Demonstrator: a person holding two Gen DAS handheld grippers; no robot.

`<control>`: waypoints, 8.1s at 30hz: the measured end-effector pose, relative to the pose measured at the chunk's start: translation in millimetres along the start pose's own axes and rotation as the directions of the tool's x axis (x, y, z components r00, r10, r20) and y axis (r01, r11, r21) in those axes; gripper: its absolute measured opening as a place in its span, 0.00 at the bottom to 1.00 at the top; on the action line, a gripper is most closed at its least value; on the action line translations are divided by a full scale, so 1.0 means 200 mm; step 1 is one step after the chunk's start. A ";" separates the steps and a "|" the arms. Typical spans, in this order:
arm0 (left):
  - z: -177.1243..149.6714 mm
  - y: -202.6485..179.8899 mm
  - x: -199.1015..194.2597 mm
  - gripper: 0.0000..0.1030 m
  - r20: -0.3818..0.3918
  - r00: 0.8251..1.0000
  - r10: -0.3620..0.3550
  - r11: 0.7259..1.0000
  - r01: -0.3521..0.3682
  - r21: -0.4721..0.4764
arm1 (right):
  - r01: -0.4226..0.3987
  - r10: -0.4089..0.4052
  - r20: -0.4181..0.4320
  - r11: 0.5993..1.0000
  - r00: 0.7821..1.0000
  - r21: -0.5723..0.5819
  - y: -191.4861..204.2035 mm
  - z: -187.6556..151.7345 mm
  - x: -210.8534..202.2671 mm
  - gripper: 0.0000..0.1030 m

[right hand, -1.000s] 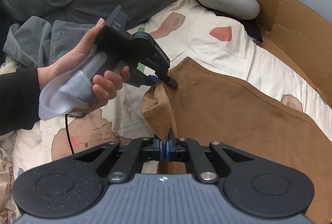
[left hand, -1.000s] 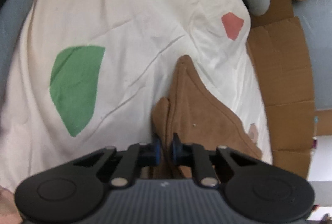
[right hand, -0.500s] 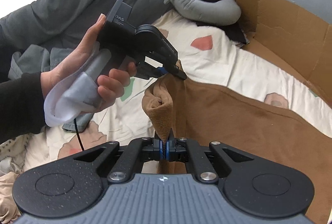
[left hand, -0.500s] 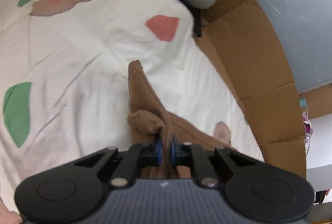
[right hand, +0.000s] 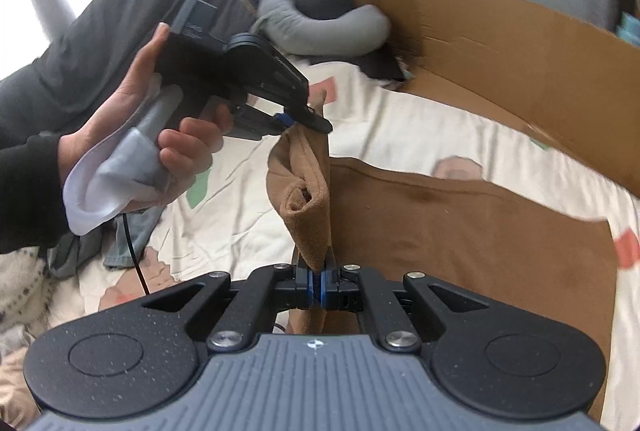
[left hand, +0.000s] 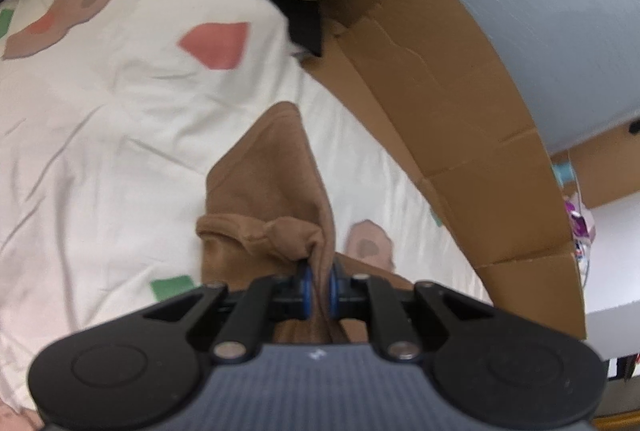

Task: Fold clothes
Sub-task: 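Close the left tool on the shirt beside the right tool and lift, then lower the held brown shirt edge onto the folded stack with both tools, then open the left tool while the right tool opens, releasing the shirt, then move both open tools to the edge of the folded brown shirt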

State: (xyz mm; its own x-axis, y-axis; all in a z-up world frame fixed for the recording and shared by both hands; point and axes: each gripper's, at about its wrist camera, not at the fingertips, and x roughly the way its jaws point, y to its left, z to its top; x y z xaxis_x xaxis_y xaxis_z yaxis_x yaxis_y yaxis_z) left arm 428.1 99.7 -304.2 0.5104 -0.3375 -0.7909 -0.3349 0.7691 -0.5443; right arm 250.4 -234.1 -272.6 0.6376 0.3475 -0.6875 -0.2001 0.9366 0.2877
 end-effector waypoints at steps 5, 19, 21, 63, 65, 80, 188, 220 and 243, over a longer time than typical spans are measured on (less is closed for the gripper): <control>-0.04 -0.18 0.03 0.08 -0.015 1.000 0.013 0.999 -0.012 0.040 | 0.004 -0.007 0.027 0.992 1.000 0.127 -0.16 -0.07 -0.09 0.01; -0.29 -0.74 0.27 0.08 -0.091 0.996 0.022 0.974 0.000 0.228 | 0.065 -0.078 0.037 0.959 0.996 0.277 -0.49 -0.34 -0.31 0.01; -0.34 -0.79 0.32 0.08 -0.100 0.994 0.032 0.967 -0.005 0.254 | 0.070 -0.085 0.037 0.951 0.996 0.303 -0.54 -0.39 -0.33 0.01; -0.97 -1.31 1.03 0.09 -0.114 0.942 0.315 0.769 -0.184 0.612 | 0.066 -0.078 -0.009 0.762 0.997 0.645 -1.09 -1.10 -0.34 0.01; -0.97 -1.32 1.04 0.09 -0.112 0.941 0.320 0.768 -0.188 0.612 | 0.066 -0.078 -0.011 0.766 0.997 0.639 -1.09 -1.10 -0.34 0.01; -1.02 -1.37 1.11 0.09 -0.130 0.928 0.349 0.753 -0.195 0.628 | 0.095 -0.097 -0.033 0.754 0.995 0.650 -1.08 -1.15 -0.38 0.01; -0.25 -0.53 0.60 0.55 -0.076 0.967 0.244 0.805 -0.158 0.571 | 0.364 -0.334 -0.150 0.813 0.931 0.455 -1.10 -0.76 -0.39 0.40; -0.49 -0.34 0.38 0.47 -0.187 0.965 0.182 0.862 -0.065 0.502 | 0.349 -0.273 -0.249 0.871 0.929 0.345 -1.15 -0.65 -0.19 0.40; -1.14 0.16 0.22 0.47 -0.489 0.867 0.098 0.967 0.034 0.254 | 0.406 -0.325 -0.347 0.893 0.880 0.194 -1.00 -0.65 -0.26 0.40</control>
State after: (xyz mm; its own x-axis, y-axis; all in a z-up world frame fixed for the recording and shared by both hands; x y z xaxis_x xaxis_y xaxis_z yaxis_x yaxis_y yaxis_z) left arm 258.4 -14.8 -419.2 0.0223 -0.4825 -0.8756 -0.1056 0.8698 -0.4820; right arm 160.5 -433.8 -382.0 0.3682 0.0174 -0.9296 0.2250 0.9684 0.1072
